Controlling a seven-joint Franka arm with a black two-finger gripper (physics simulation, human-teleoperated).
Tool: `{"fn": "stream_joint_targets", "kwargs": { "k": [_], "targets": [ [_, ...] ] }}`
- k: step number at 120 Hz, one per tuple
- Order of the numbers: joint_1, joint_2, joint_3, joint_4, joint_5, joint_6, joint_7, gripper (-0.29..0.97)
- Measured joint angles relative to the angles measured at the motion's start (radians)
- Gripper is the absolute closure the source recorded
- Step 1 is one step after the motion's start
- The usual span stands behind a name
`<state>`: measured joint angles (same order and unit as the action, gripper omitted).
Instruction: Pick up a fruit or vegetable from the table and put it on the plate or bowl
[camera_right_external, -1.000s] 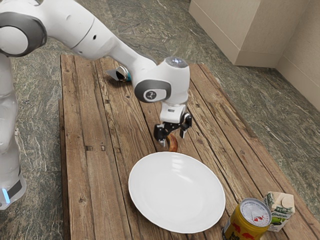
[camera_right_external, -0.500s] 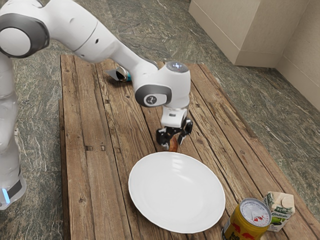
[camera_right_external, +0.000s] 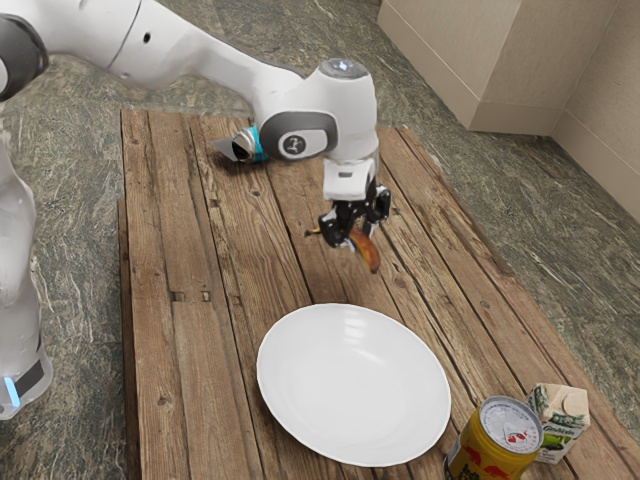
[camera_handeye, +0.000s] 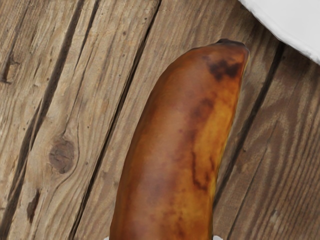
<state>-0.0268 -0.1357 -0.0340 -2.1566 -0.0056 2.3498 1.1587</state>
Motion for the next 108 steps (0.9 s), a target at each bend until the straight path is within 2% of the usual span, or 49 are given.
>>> {"fn": "stream_joint_targets", "kwargs": {
  "k": [29,55,69,82,96,108],
  "targets": [
    [-0.001,-0.095,-0.187,0.009,-0.001,-0.11,-0.029,0.52],
    [-0.003,-0.104,-0.36,0.027,-0.006,-0.152,-0.065,0.53],
    [-0.012,-0.088,-0.423,0.055,-0.007,-0.153,-0.086,0.53],
    [-0.013,-0.067,-0.44,0.061,-0.008,-0.147,-0.104,0.52],
    [-0.009,-0.049,-0.438,0.073,-0.01,-0.147,-0.116,0.25],
    [-0.003,-0.03,-0.433,0.092,-0.007,-0.147,-0.125,0.13]
  ]
}}
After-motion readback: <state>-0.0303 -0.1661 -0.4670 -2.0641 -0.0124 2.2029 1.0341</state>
